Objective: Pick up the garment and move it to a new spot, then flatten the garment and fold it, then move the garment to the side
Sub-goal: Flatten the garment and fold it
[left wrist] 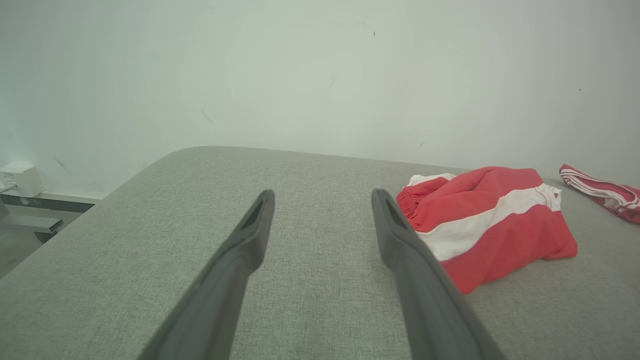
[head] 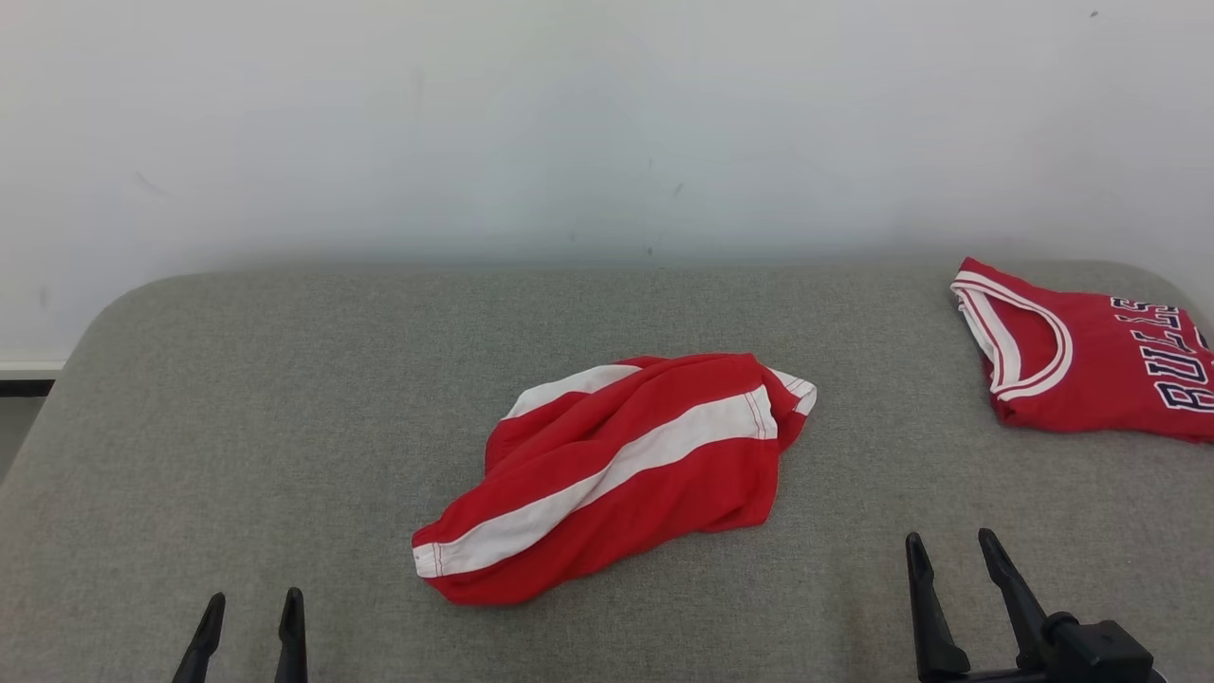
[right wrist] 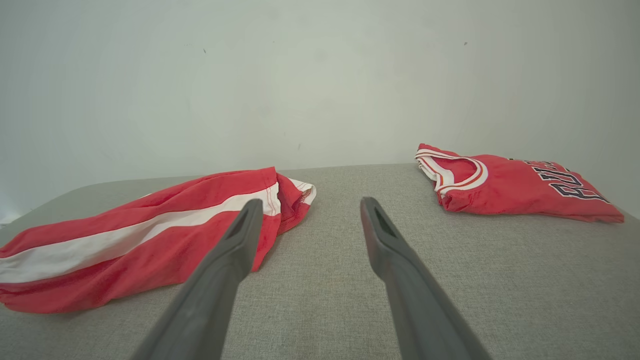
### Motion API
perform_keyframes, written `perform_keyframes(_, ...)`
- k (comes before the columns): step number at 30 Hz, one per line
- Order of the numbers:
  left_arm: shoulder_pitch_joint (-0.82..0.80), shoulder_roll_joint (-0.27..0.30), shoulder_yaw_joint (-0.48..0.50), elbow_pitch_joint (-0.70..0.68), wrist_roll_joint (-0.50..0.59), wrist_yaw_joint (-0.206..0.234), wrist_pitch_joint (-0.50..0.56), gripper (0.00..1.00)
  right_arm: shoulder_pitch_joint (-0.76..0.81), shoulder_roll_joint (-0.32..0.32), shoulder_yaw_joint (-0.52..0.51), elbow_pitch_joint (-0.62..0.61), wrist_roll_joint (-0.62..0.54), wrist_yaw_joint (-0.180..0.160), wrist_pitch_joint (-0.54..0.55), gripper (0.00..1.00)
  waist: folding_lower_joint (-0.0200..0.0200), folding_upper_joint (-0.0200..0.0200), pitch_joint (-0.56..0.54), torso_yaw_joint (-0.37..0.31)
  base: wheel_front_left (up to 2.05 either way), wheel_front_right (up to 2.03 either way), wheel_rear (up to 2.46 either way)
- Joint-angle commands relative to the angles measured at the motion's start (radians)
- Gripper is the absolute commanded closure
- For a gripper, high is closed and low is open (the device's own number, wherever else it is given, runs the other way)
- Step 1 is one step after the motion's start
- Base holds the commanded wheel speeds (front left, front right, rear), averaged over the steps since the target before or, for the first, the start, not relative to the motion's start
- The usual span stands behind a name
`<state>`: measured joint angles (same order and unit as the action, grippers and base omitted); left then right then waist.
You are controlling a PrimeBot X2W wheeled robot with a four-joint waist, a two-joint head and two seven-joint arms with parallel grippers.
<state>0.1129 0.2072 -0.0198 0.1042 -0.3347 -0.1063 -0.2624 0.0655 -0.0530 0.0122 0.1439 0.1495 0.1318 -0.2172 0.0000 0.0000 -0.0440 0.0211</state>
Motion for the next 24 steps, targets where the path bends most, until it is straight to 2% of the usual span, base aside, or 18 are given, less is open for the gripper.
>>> perform_keyframes(1, 0.01, -0.003, 0.003, 0.002, 0.012, -0.005, -0.003, 0.0, 0.009, 0.001, -0.001, 0.0, 0.008, -0.003, -0.002, 0.0, 0.0, 0.0, 0.001, 0.0, 0.0, 0.0, 0.0)
perform_keyframes(24, 0.015, -0.008, 0.017, 0.014, 0.02, -0.016, -0.003, 0.0, 0.017, 0.002, -0.005, 0.008, 0.008, -0.003, -0.001, 0.0, 0.0, 0.0, -0.005, 0.002, 0.0, 0.0, 0.0)
